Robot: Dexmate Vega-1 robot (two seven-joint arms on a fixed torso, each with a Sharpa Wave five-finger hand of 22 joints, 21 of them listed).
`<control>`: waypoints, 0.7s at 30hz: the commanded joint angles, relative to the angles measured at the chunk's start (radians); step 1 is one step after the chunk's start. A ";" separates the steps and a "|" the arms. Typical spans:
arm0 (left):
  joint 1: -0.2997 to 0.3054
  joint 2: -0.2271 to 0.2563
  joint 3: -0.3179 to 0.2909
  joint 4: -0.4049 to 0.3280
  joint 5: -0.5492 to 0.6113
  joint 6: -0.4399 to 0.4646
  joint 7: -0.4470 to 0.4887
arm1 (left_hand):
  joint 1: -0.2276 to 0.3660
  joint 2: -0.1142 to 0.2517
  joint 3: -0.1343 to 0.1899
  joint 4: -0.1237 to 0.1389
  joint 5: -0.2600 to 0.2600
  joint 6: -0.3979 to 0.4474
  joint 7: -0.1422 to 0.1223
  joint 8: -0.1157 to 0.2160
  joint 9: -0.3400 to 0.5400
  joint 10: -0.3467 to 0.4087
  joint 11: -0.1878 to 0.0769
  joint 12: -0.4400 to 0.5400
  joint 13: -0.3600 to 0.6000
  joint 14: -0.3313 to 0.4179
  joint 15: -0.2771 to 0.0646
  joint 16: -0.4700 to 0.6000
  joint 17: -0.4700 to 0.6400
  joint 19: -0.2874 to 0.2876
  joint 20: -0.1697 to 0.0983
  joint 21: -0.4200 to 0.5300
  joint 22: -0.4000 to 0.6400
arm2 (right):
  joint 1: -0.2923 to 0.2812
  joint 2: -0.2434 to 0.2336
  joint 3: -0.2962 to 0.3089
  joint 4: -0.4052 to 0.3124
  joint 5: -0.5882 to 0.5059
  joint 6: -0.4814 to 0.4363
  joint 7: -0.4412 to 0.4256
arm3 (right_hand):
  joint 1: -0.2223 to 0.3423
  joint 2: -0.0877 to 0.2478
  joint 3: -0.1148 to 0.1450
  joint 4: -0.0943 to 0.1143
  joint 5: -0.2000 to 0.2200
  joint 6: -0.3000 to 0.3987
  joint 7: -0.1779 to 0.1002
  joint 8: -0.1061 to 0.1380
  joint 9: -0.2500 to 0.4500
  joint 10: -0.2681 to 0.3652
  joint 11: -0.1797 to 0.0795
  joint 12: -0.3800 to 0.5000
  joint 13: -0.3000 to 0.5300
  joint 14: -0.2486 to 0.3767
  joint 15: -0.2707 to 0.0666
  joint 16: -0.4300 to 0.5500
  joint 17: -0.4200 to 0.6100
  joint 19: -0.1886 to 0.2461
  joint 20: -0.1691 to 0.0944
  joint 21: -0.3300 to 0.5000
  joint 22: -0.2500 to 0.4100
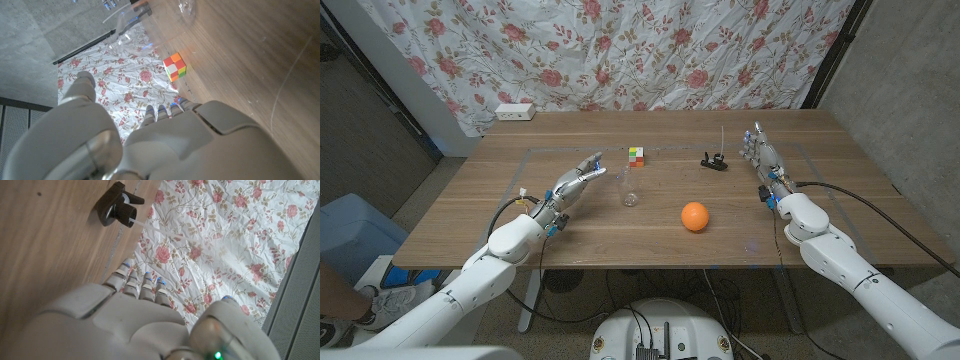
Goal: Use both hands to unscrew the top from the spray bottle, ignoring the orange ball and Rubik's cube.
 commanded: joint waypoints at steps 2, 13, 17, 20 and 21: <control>-0.045 -0.097 -0.012 0.087 -0.029 -0.031 0.032 | -0.019 0.018 0.001 0.012 0.001 0.022 -0.003 0.010 0.001 0.010 -0.002 0.011 0.000 -0.051 0.002 0.010 0.003 -0.071 0.005 0.015 0.002 | 0.073 0.042 -0.017 0.092 0.029 0.035 0.058 | -0.011 0.004 0.000 0.012 0.002 0.003 0.004 0.002 0.001 0.005 0.000 0.000 0.002 0.000 -0.004 0.008 0.003 0.001 -0.007 0.004 0.002; -0.069 -0.165 -0.013 0.131 -0.016 -0.044 0.103 | -0.093 0.088 -0.001 0.052 0.009 0.037 -0.008 0.005 0.001 0.015 -0.015 0.012 0.000 -0.038 -0.001 0.013 0.008 -0.041 0.003 0.021 0.003 | 0.157 0.094 -0.043 0.217 0.051 0.064 0.121 | -0.030 0.016 -0.003 0.022 0.004 0.008 -0.001 0.003 0.000 0.011 -0.001 0.000 0.001 0.004 -0.010 0.008 0.001 0.002 -0.011 0.006 0.002; -0.078 -0.201 -0.015 0.159 -0.037 -0.060 0.108 | -0.165 0.143 -0.004 0.095 0.016 0.049 0.003 0.004 0.001 0.027 -0.013 0.015 -0.001 -0.031 -0.005 0.015 0.011 -0.033 0.002 0.021 0.004 | 0.174 0.106 -0.048 0.242 0.050 0.068 0.122 | -0.041 0.024 -0.004 0.028 0.006 0.016 0.001 0.006 0.000 0.021 -0.005 0.002 0.001 0.015 -0.024 0.012 0.000 0.006 -0.018 0.007 0.002; -0.094 -0.226 -0.013 0.190 -0.052 -0.067 0.102 | -0.182 0.156 -0.003 0.104 0.019 0.063 0.007 0.007 0.000 0.035 -0.012 0.017 -0.001 -0.022 -0.006 0.017 0.010 -0.025 -0.002 0.022 0.004 | 0.186 0.112 -0.051 0.257 0.051 0.065 0.123 | -0.048 0.029 -0.005 0.032 0.007 0.024 0.004 0.008 0.000 0.031 -0.007 0.004 0.001 0.021 -0.032 0.013 -0.001 0.014 -0.024 0.010 0.002; -0.100 -0.237 -0.014 0.202 -0.059 -0.070 0.102 | -0.187 0.160 -0.003 0.107 0.019 0.065 0.007 0.007 0.000 0.040 -0.013 0.018 -0.001 -0.020 -0.009 0.017 0.010 -0.023 -0.003 0.023 0.004 | 0.192 0.116 -0.050 0.266 0.053 0.068 0.126 | -0.050 0.030 -0.006 0.032 0.008 0.025 0.003 0.008 0.000 0.034 -0.010 0.005 0.001 0.022 -0.035 0.014 -0.002 0.017 -0.027 0.011 0.002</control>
